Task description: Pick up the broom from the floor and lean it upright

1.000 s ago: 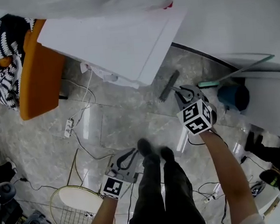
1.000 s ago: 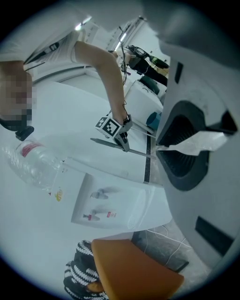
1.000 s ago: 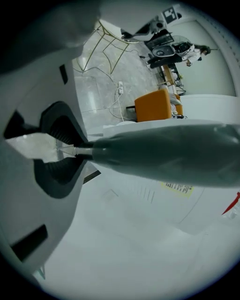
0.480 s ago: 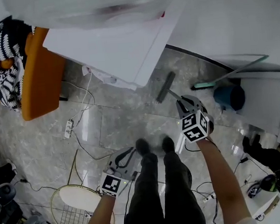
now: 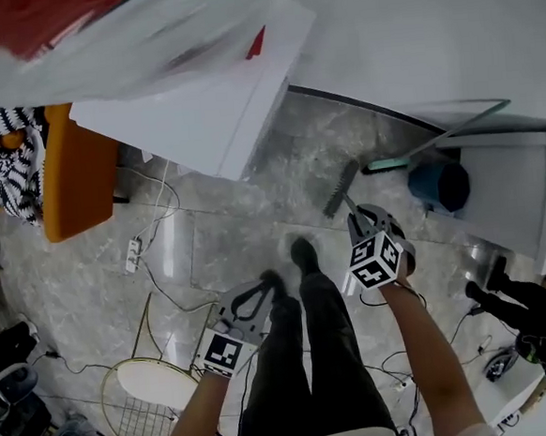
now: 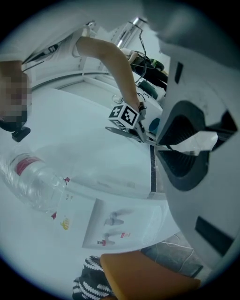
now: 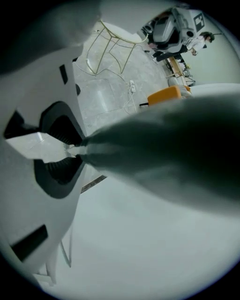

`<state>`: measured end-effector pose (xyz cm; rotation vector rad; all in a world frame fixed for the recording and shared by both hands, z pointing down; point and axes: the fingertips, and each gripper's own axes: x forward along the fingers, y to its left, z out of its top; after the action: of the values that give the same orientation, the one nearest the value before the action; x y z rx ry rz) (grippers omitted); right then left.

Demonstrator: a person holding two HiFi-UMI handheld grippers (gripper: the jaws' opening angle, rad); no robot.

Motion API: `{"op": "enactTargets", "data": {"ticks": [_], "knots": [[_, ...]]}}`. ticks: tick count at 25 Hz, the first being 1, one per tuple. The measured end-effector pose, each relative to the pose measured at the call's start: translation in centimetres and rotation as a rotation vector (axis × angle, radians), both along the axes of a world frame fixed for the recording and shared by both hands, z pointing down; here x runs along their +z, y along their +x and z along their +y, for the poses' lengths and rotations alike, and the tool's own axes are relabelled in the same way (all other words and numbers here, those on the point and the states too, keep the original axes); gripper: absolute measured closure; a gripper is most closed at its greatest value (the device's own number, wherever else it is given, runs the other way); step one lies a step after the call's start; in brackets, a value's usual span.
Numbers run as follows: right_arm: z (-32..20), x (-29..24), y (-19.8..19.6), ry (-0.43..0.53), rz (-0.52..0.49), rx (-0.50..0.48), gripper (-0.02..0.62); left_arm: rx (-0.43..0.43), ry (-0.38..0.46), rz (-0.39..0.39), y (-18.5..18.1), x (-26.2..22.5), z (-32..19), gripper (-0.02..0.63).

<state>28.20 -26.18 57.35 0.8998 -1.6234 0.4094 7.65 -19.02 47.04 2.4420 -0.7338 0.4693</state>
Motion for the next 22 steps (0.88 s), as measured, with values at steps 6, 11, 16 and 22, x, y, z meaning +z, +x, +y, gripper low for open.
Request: {"op": "enactTargets", "data": {"ticks": [6, 11, 16, 22], "knots": [[-2.2, 3.5, -1.7, -0.017, -0.019, -0.045, 0.508, -0.034, -0.005, -0.012, 1.4, 0.2, 0.0, 0.574], [-6.0, 4.6, -5.2, 0.027, -0.089, -0.071, 0.508, -0.105, -0.039, -0.043, 0.0, 2.1, 0.4, 0.574], [-9.4, 6.0, -7.0, 0.04, -0.129, -0.096, 0.506, -0.165, -0.073, -0.052, 0.3, 3.2, 0.1, 0.574], [-13.8, 7.2, -8.9, 0.069, -0.19, -0.095, 0.506, -0.206, -0.071, -0.057, 0.1, 3.8, -1.6, 0.574]]}}
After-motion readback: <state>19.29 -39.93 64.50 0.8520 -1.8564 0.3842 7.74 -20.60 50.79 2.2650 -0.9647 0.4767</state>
